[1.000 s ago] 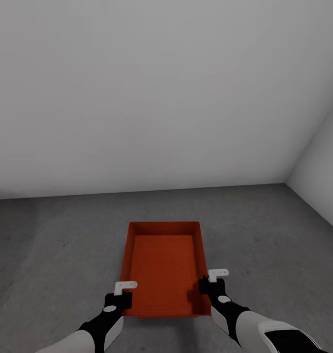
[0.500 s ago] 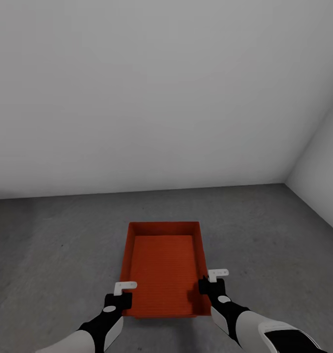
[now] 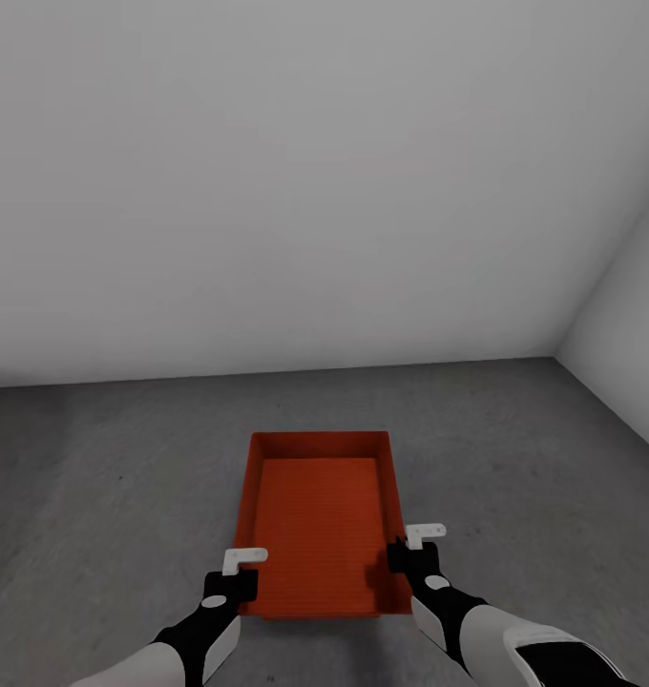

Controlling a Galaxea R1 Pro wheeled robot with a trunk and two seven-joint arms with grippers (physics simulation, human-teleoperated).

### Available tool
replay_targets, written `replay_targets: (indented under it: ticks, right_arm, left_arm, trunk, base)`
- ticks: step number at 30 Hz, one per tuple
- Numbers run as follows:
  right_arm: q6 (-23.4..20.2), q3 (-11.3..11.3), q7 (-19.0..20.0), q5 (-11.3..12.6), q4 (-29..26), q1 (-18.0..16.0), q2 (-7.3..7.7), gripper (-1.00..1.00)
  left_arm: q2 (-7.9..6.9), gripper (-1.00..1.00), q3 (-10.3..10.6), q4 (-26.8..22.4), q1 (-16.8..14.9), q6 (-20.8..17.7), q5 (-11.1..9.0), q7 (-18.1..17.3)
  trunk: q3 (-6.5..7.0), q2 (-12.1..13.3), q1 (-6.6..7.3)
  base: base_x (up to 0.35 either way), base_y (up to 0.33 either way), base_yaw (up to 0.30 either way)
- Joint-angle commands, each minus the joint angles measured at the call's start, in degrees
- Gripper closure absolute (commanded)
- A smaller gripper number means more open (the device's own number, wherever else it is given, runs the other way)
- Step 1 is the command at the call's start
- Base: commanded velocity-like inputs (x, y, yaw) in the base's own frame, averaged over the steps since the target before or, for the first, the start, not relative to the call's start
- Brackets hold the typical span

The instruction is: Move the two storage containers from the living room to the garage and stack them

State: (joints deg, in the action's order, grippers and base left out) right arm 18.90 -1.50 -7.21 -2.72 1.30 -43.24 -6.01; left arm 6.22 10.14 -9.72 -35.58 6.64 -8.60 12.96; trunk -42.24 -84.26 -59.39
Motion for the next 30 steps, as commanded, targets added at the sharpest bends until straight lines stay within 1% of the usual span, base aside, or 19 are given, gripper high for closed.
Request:
replay_targets:
  ticks: [1,13,30]
  right_arm:
    - [1.0,2.3,-1.1,0.5,-0.1,-0.1,0.02,1.0]
    - [1.0,2.3,-1.1,0.5,-0.1,-0.1,-0.03,1.0]
    - [1.0,2.3,-1.1,0.5,-0.1,-0.1,-0.04,1.0]
  left_arm:
    - [-0.59,1.0,-2.2,0.3,0.0,0.3,-1.1,0.7]
    - [-0.59,1.0,-2.2,0.3,0.0,0.3,-1.2,0.8]
    - [-0.59,1.0,-2.2,0.2,0.0,0.3,-1.2,0.7]
  trunk:
    - [-0.04,0.0,0.0]
    - [-0.04,0.0,0.0]
    - [-3.09,-6.8,-3.73]
  base:
    - [0.0,0.0,0.0]
    - [0.0,0.0,0.0]
    - [0.0,0.0,0.0]
